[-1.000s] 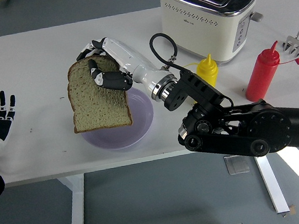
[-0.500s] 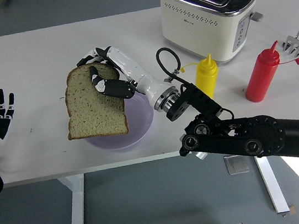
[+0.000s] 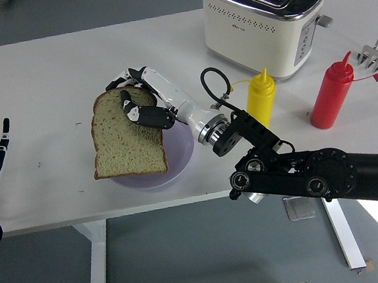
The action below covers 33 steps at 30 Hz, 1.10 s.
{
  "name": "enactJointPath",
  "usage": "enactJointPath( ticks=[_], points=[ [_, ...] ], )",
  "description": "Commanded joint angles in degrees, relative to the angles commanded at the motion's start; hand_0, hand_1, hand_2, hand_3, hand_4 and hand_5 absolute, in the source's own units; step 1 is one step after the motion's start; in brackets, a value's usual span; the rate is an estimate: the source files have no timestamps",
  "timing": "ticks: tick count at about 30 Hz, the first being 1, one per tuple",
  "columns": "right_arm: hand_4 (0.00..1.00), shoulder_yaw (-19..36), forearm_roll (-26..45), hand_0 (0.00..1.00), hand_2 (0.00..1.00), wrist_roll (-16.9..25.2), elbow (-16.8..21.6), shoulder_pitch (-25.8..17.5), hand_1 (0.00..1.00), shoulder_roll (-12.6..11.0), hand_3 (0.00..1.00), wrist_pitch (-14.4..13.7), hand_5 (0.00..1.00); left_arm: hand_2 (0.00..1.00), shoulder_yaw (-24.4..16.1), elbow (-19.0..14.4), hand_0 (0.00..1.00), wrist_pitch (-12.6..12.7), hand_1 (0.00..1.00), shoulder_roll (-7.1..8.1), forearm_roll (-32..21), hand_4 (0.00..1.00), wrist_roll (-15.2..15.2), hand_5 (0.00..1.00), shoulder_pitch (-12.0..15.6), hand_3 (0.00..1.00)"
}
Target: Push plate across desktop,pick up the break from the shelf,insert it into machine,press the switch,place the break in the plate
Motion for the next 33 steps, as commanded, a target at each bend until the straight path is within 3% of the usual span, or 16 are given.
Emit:
enactJointPath(
  ticks=[11, 12, 16, 18, 33],
  points=[
    [0.112, -0.7, -0.3, 0.434, 0.416, -4.1, -3.3, 0.3, 0.320, 0.2, 0.424, 0.0, 0.002, 0.658, 0.8, 0.9, 0.785, -0.2, 0.709, -0.03, 1.7, 0.558, -1.2, 0.888, -0.6, 0.607],
    [0.110, -0.8, -0.4, 0.472, 0.415, -4.7, -3.5, 0.3, 0.368, 0.3, 0.423, 0.0, 0.002, 0.658, 1.0, 1.0, 0.785, -0.2, 0.711, -0.05, 1.9, 0.558, -1.3, 0.886, -0.7, 0.605],
    [0.110, -1.0, -0.7, 0.472, 0.415, -6.7, -4.2, 0.2, 0.368, 0.4, 0.423, 0.0, 0.002, 0.658, 1.6, 1.4, 0.785, -0.4, 0.711, -0.11, 2.5, 0.558, -1.4, 0.886, -1.0, 0.605],
    [0.105, -1.2, -0.8, 0.518, 0.418, -7.2, -4.5, 0.2, 0.400, 0.4, 0.425, 0.0, 0.002, 0.659, 1.7, 1.5, 0.786, -0.4, 0.711, -0.12, 2.7, 0.559, -1.5, 0.886, -1.2, 0.605],
    [0.099, -3.1, 0.2, 0.530, 0.429, -8.1, -6.5, 0.5, 0.422, 1.1, 0.428, 0.0, 0.002, 0.659, 3.8, 1.6, 0.789, -0.1, 0.712, -0.17, 2.8, 0.560, -1.8, 0.882, -2.1, 0.604]
  ],
)
